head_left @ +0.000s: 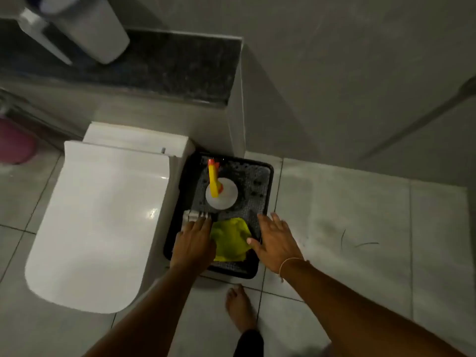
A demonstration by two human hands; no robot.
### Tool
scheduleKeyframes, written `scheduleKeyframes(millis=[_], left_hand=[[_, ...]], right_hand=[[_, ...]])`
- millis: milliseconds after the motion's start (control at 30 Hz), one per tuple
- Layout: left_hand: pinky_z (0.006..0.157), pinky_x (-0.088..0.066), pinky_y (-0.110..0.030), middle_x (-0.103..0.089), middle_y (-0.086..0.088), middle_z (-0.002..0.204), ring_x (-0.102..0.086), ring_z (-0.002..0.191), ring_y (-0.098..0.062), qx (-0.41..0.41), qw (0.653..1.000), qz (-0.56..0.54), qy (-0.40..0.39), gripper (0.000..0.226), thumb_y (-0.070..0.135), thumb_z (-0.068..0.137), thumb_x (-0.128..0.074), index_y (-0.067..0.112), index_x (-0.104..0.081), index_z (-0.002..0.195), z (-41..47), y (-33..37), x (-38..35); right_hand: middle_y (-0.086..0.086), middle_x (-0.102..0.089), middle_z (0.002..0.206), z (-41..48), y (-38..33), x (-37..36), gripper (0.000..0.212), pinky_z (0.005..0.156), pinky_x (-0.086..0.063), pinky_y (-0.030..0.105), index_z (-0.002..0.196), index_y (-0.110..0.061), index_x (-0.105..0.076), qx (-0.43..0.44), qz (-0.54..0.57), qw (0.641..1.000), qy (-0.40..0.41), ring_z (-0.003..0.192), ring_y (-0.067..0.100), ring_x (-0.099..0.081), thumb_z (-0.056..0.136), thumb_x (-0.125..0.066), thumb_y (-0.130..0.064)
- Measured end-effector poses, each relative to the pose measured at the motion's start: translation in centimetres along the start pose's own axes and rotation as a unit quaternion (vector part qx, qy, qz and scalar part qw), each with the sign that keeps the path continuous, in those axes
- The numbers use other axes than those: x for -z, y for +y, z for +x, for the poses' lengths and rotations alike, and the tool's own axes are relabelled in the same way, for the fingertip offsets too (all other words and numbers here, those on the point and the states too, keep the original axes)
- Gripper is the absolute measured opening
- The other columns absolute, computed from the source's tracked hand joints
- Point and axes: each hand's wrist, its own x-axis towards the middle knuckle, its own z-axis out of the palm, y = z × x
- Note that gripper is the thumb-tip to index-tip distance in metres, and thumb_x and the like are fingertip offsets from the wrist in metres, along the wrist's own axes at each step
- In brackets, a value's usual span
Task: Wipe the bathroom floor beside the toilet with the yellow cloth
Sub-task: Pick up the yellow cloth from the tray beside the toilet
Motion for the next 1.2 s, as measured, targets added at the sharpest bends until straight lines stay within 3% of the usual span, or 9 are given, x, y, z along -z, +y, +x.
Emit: scheduleKeyframes(millis=[333, 600, 767, 867, 933, 1000, 1100, 1200], left_hand=[[0.097, -0.037, -0.046, -0.044, -0.009, 0.137, -0.041, 0.124, -0.035, -0.101, 0.983, 0.151, 0.027, 0.064, 0.043, 0.091, -0.054, 0.028, -0.037, 0.151, 6.3, -0.3, -4.0], [0.091, -0.037, -0.046, -0.048, -0.011, 0.126, -0.044, 0.115, -0.036, -0.089, 0.983, 0.154, 0.044, 0.042, 0.046, 0.085, -0.065, 0.017, -0.064, 0.116, 7.4, 0.2, -5.8], [0.089, -0.034, -0.045, -0.059, -0.007, 0.126, -0.044, 0.117, -0.035, -0.106, 0.981, 0.147, 0.063, 0.036, 0.038, 0.085, -0.063, 0.017, -0.066, 0.114, 6.5, 0.0, -5.1], [0.085, -0.033, -0.044, -0.069, -0.012, 0.105, -0.049, 0.114, -0.036, -0.087, 0.99, 0.087, 0.069, 0.033, 0.031, 0.082, -0.065, 0.018, -0.067, 0.112, 5.2, 0.5, -3.8], [0.083, -0.03, -0.043, -0.068, -0.014, 0.096, -0.051, 0.111, -0.036, -0.085, 0.992, 0.052, 0.072, 0.033, 0.034, 0.082, -0.063, 0.019, -0.067, 0.111, 4.4, 1.3, -2.7], [0.083, -0.031, -0.043, -0.068, -0.012, 0.097, -0.051, 0.111, -0.036, -0.092, 0.993, 0.033, 0.073, 0.034, 0.043, 0.084, -0.063, 0.021, -0.068, 0.11, 3.5, 2.2, -1.5], [0.085, -0.036, -0.044, -0.068, -0.012, 0.104, -0.053, 0.111, -0.037, -0.112, 0.991, -0.018, 0.07, 0.041, 0.049, 0.082, -0.067, 0.023, -0.069, 0.113, 2.3, 5.3, 0.5], [0.083, -0.045, -0.043, -0.062, -0.006, 0.089, -0.057, 0.1, -0.035, -0.149, 0.985, -0.072, 0.048, 0.047, 0.052, 0.077, -0.064, 0.021, -0.072, 0.111, 1.3, 9.5, 1.8]], right_hand=[[0.013, -0.007, 0.165, 6.1, 0.0, -5.4, 0.07, 0.121, 0.005, 0.055, 0.143, -0.019, -0.041, 0.045, -0.113, 0.991, 0.05, 0.151, 0.035, 0.008, 0.086, -0.059, -0.055], [0.012, -0.017, 0.163, 6.3, -0.3, -6.5, 0.043, 0.122, 0.004, 0.057, 0.115, -0.017, -0.064, 0.031, -0.093, 0.991, 0.092, 0.151, 0.04, 0.006, 0.082, -0.069, -0.044], [0.012, -0.037, 0.154, 5.0, -0.6, -6.7, 0.033, 0.123, -0.002, 0.056, 0.112, -0.015, -0.065, 0.03, -0.063, 0.991, 0.118, 0.151, 0.039, -0.006, 0.084, -0.068, -0.034], [0.011, -0.057, 0.133, 3.9, -0.6, -6.0, 0.031, 0.117, -0.029, 0.05, 0.116, -0.017, -0.058, 0.008, 0.044, 0.991, 0.126, 0.14, 0.039, -0.034, 0.088, -0.066, -0.026], [0.013, -0.064, 0.115, 2.9, -0.3, -4.7, 0.027, 0.091, -0.047, 0.041, 0.115, -0.019, -0.053, -0.023, 0.173, 0.978, 0.112, 0.115, 0.037, -0.056, 0.09, -0.063, -0.024], [0.015, -0.068, 0.106, 2.0, 0.2, -3.3, 0.029, 0.079, -0.048, 0.037, 0.117, -0.021, -0.051, -0.041, 0.252, 0.964, 0.081, 0.1, 0.037, -0.062, 0.091, -0.063, -0.026], [0.011, -0.069, 0.104, 0.1, 2.2, -0.2, 0.03, 0.083, -0.051, 0.037, 0.112, -0.019, -0.057, -0.079, 0.365, 0.926, 0.06, 0.097, 0.033, -0.063, 0.085, -0.07, -0.022], [0.01, -0.066, 0.107, -2.3, 5.7, 2.9, 0.035, 0.085, -0.053, 0.039, 0.111, -0.011, -0.058, -0.111, 0.5, 0.858, 0.017, 0.102, 0.029, -0.063, 0.08, -0.074, -0.01]])
